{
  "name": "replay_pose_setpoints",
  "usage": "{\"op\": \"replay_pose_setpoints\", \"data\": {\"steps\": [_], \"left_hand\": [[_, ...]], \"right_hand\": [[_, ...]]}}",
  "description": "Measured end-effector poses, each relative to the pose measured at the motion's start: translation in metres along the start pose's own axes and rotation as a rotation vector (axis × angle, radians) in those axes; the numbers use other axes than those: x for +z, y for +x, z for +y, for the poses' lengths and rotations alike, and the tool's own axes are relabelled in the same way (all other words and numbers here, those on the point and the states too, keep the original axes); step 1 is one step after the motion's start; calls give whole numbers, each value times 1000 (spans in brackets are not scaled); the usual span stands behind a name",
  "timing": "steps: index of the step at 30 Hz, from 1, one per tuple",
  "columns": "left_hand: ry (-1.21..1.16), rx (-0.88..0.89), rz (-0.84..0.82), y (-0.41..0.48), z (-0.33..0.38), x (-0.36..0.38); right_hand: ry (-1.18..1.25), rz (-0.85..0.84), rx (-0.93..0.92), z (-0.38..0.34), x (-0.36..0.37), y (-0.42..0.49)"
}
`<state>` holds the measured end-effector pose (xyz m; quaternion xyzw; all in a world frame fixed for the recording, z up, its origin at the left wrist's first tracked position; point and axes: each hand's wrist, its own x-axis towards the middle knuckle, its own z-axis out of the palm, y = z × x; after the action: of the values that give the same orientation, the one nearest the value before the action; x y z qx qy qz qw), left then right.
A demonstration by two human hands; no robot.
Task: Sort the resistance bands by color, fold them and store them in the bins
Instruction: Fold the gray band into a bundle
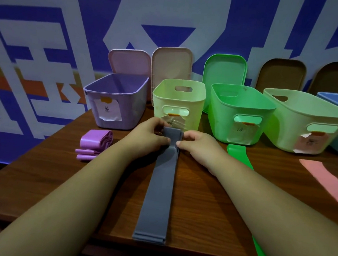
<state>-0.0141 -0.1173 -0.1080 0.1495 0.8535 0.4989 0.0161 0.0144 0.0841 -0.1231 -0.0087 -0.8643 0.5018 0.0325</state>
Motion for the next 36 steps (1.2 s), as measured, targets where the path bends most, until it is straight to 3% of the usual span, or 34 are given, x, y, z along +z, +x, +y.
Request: {"op": "replay_pose_setpoints", "data": {"steps": [14,25,28,32,36], "left_hand": [[-223,-14,28,-4,2,-1],[-3,53,99,-6,5,-7],[-26,-26,18,-4,4,-11],[22,-130,-257,-5,4,-17],[111,-61,-253,-3,4,-16]], "right_hand": [[41,-86,59,-5,-5,4],[190,-68,63,-9,4,6],[187,-64,56,-13,2,1],[177,-71,57,-23,-6,-4],[130,-85,81,-30,-15,-1]]}}
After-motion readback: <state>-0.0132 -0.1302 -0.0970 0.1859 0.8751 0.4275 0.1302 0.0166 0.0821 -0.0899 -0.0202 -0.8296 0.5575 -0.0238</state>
